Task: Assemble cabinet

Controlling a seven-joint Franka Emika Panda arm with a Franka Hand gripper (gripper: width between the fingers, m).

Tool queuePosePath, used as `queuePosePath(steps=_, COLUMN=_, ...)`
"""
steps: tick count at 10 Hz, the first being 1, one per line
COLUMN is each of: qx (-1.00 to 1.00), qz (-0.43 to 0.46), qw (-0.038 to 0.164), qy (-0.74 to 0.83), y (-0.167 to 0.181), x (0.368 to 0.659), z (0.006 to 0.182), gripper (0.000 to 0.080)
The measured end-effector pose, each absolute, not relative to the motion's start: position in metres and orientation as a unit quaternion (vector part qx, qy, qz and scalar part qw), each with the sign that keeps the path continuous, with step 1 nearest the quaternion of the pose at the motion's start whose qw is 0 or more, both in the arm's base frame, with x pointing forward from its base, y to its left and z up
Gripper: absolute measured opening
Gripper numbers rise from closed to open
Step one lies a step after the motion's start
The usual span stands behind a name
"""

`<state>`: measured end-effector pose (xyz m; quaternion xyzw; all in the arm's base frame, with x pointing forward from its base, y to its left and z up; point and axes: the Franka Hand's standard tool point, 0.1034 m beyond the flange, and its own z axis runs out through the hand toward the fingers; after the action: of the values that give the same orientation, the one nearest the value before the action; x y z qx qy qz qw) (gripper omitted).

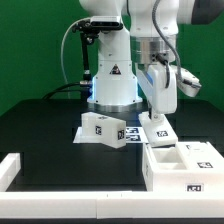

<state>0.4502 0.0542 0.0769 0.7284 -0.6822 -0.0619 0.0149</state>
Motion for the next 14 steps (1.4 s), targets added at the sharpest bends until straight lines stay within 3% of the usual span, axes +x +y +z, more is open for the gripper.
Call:
queuePosePath(steps=8, qx=0.728, qz=-0.044, qw=0.004, qy=-0.684, y=0.046, x=0.458, z=0.080, gripper=0.0056)
queuePosePath(steps=10, qx=0.727, qz=0.008, qw=-0.033, qy=-0.685, y=0.039, x=0.461, z=0.080, gripper=0.0056)
queuePosePath(steps=12, qx=0.724, qz=-0.010, qw=-0.037, qy=-0.688, y=0.041, x=0.466, z=0.088, gripper=0.0056)
queuePosePath(steps=14, qx=0.725, qz=-0.011, qw=-0.033, qy=-0.688, y=0.041, x=0.464, z=0.086, gripper=0.0056)
